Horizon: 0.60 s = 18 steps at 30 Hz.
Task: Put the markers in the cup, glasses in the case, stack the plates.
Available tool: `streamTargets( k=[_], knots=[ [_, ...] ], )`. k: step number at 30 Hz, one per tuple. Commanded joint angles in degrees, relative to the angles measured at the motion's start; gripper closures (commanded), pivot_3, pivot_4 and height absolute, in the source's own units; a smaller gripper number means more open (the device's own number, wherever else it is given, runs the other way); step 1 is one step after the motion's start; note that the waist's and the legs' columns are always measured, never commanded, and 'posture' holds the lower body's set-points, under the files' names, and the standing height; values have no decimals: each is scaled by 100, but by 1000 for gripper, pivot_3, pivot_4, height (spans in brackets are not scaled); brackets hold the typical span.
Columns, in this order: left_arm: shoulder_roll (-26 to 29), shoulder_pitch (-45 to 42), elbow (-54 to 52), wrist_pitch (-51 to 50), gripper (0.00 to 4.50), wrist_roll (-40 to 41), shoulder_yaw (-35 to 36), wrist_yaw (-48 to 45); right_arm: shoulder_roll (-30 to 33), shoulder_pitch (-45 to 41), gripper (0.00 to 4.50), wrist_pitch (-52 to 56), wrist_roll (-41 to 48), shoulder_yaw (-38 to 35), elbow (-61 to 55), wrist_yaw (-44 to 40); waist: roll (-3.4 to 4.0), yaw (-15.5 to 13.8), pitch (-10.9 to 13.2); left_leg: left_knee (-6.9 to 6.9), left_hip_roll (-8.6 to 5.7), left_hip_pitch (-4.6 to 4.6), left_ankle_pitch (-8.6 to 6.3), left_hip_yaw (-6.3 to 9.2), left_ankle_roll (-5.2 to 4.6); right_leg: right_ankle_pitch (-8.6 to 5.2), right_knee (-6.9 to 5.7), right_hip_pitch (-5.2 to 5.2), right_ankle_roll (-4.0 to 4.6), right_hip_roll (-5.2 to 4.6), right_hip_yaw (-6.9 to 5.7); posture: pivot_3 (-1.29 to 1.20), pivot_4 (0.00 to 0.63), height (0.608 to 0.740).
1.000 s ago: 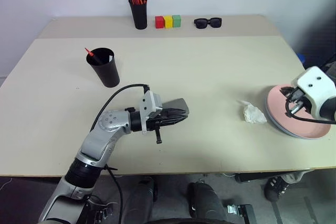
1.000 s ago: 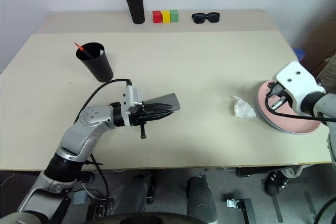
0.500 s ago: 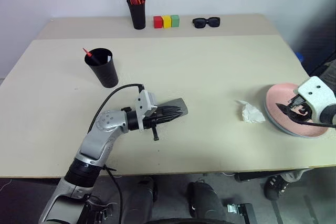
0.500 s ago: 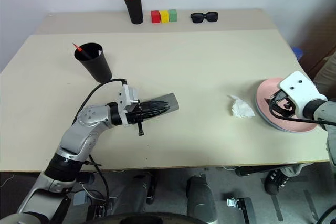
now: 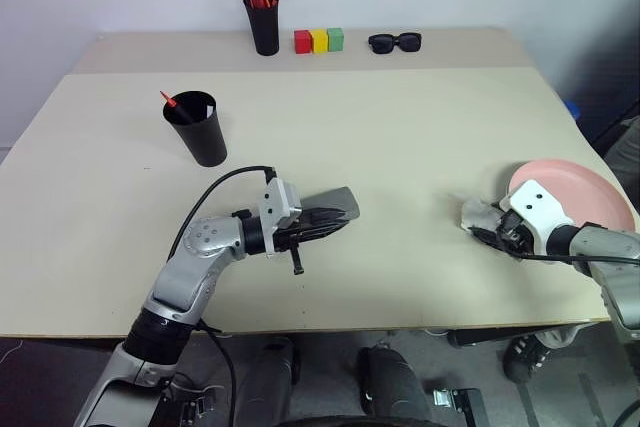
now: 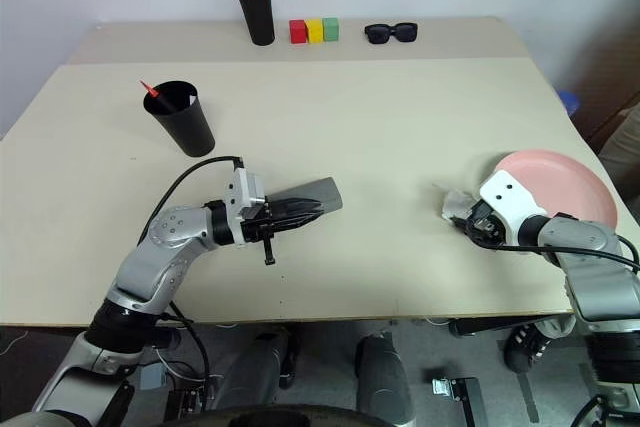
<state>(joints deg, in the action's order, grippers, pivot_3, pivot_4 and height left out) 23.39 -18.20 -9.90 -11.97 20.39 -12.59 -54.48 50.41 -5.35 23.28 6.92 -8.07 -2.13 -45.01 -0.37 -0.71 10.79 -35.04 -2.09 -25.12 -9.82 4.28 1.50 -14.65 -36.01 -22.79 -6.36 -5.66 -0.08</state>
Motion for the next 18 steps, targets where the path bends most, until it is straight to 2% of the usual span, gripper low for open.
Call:
streamTargets(
  k=[1, 3, 4, 9, 12, 17, 18],
  knots=[
    [-32, 48, -266, 32, 4001, -18, -36, 43, 61, 0, 3368, -127, 10, -143, -140, -15, 0, 0, 0, 0, 0, 0, 0, 0, 0, 0, 0, 0, 0, 0, 0, 0, 150, 740],
    [-47, 56, -279, 24, 4001, -32, -53, 53, 104, 44, 4256, -127, 54, -263, -281, -5, 0, -2, 0, 0, 0, 0, 0, 0, 0, 0, 1, 1, 0, 0, 0, 0, 150, 740],
    [-53, 56, -281, 20, 4001, -36, -55, 55, 136, 71, 4436, -87, 89, -353, -380, -3, 0, -5, 0, 0, 0, 0, 0, 0, 0, 0, 0, 1, 0, 0, 0, 0, 150, 740],
    [-56, 80, -262, 23, 4001, -24, -20, 45, 349, 159, 4438, 291, 392, -1214, -866, 4, 1, -4, 0, 0, 0, -1, 0, 3, 0, 0, 0, 0, 0, 0, 0, 0, 150, 740],
    [-11, 111, -215, 30, 4001, 7, 87, 47, 491, 101, 4438, 487, 422, -1643, -707, 124, 0, -5, 0, 0, 0, -1, 0, 3, 0, 0, 1, 1, 0, 0, -1, 0, 150, 740],
    [123, 162, -158, 38, 4001, 108, 265, -53, 748, 169, 4438, 435, -25, -1608, 194, 392, 0, -1, 0, 0, 0, -1, 0, -2, 0, 0, 2, 1, 0, 0, -1, 0, 150, 740],
    [155, 172, -157, 35, 4001, 124, 280, -91, 760, 178, 3938, 389, -78, -1529, 352, 392, 0, -2, 0, 0, 0, -1, 0, -2, 0, 0, 2, 0, 1, -1, -1, 0, 150, 740]
  ],
)
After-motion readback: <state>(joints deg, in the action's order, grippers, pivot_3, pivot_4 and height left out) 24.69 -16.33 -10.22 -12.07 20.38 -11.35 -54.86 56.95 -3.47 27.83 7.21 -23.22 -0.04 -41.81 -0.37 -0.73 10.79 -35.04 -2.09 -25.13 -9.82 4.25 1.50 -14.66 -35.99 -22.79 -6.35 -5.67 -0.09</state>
